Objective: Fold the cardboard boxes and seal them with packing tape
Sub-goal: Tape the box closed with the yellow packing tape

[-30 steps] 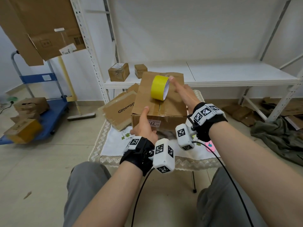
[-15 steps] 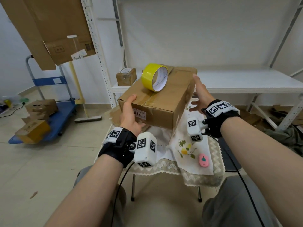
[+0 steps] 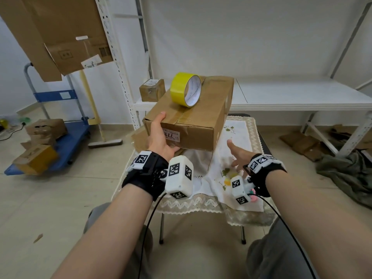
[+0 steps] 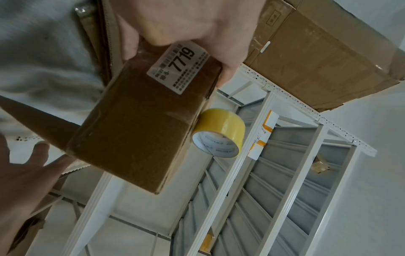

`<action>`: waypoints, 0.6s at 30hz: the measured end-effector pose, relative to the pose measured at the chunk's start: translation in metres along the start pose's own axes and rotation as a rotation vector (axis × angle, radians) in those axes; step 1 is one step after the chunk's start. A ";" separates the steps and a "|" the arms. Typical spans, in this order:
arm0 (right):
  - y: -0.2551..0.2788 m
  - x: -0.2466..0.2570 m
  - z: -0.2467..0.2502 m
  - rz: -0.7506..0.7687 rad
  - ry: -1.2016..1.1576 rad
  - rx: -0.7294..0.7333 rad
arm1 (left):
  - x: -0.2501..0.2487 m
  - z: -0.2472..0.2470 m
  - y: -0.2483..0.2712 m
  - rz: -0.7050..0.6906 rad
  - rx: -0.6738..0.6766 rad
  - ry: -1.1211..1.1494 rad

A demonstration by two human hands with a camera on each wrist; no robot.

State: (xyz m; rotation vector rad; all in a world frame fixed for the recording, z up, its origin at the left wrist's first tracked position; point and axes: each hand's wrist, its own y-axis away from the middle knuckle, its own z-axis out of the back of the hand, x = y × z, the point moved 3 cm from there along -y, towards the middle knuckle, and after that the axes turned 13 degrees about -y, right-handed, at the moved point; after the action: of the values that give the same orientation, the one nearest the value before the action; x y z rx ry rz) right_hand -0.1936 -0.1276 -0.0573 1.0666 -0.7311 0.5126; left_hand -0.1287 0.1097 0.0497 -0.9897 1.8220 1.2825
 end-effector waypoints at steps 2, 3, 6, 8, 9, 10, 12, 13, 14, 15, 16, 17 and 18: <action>-0.002 -0.005 0.005 0.033 0.041 -0.033 | 0.002 -0.001 -0.002 0.003 -0.007 -0.007; -0.004 -0.009 0.008 0.038 0.042 -0.044 | 0.002 -0.001 -0.002 0.007 -0.008 -0.009; -0.005 -0.020 0.016 -0.005 0.028 -0.079 | 0.004 -0.002 -0.005 0.016 -0.007 -0.013; -0.008 -0.022 0.020 0.011 0.004 -0.072 | 0.005 -0.003 -0.006 0.024 0.000 -0.027; -0.004 -0.019 0.021 0.021 -0.002 -0.073 | 0.005 -0.002 -0.007 0.025 0.002 -0.035; -0.006 -0.017 0.024 0.036 -0.030 -0.078 | 0.005 -0.002 -0.009 0.026 0.001 -0.043; -0.005 -0.005 0.034 0.116 -0.128 -0.142 | 0.003 0.000 -0.010 0.027 -0.003 -0.060; -0.002 0.005 0.040 0.175 -0.224 -0.193 | 0.001 0.001 -0.011 0.022 -0.005 -0.070; -0.002 0.016 0.048 0.254 -0.327 -0.243 | -0.002 0.002 -0.012 0.015 -0.004 -0.078; 0.002 0.029 0.055 0.331 -0.436 -0.282 | -0.005 0.004 -0.012 0.011 0.004 -0.088; 0.005 0.042 0.062 0.396 -0.559 -0.299 | -0.008 0.005 -0.012 0.010 0.012 -0.099; 0.009 0.054 0.067 0.424 -0.645 -0.302 | -0.010 0.006 -0.013 0.010 0.019 -0.108; 0.013 0.065 0.070 0.438 -0.694 -0.284 | -0.013 0.008 -0.015 0.011 0.022 -0.115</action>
State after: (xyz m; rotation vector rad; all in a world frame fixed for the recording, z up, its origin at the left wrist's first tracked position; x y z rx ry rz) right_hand -0.1797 -0.1845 0.0196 0.8065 -1.6233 0.3837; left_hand -0.1086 0.1168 0.0518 -0.8781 1.7521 1.2964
